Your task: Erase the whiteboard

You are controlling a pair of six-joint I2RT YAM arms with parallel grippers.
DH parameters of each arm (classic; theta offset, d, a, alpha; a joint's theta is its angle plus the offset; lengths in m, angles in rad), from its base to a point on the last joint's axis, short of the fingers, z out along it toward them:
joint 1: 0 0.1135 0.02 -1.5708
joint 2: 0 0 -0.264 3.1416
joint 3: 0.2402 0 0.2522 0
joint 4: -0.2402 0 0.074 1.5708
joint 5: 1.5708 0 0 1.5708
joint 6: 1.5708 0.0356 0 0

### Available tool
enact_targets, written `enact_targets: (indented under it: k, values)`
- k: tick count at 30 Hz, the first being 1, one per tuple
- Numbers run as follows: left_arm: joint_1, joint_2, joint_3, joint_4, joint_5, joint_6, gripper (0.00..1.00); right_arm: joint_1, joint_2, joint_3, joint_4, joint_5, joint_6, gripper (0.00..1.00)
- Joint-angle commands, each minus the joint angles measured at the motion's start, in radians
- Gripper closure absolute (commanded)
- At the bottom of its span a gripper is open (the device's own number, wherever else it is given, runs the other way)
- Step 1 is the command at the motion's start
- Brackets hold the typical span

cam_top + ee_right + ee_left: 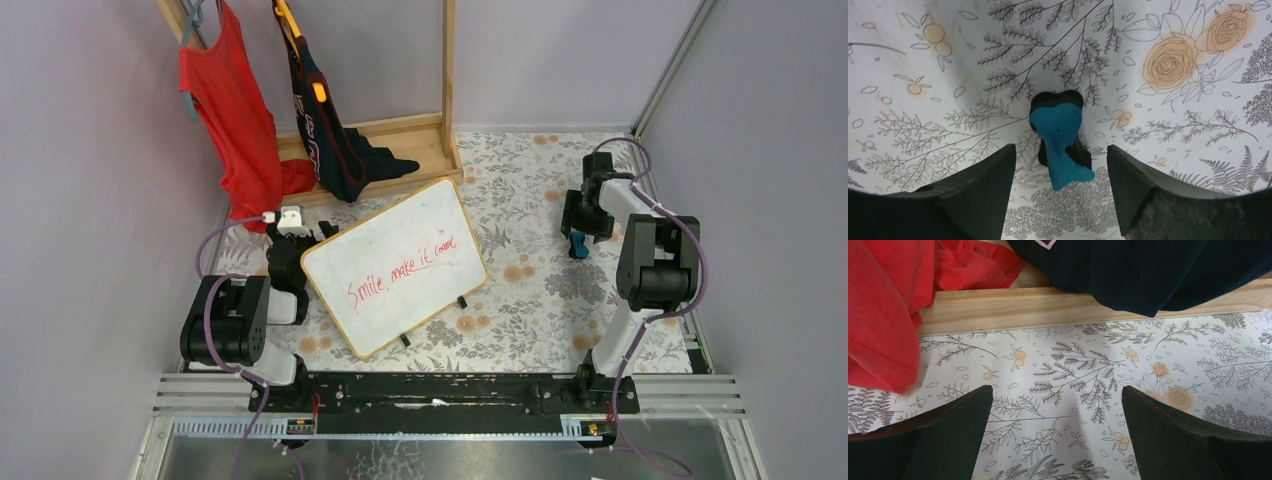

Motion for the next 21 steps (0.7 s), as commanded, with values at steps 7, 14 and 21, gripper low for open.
enact_targets:
  k: [7,14,21]
  values:
    - [-0.005,0.006,0.014,0.035,0.008,0.025,0.0,-0.04,0.043,-0.014,0.06,-0.083,-0.003,0.37]
    - [-0.005,0.007,0.014,0.035,0.009,0.025,0.0,-0.039,0.04,-0.021,0.067,-0.097,0.01,0.48]
    - [-0.005,0.006,0.014,0.035,0.008,0.026,0.0,-0.04,0.032,-0.035,0.058,-0.11,0.035,0.59]
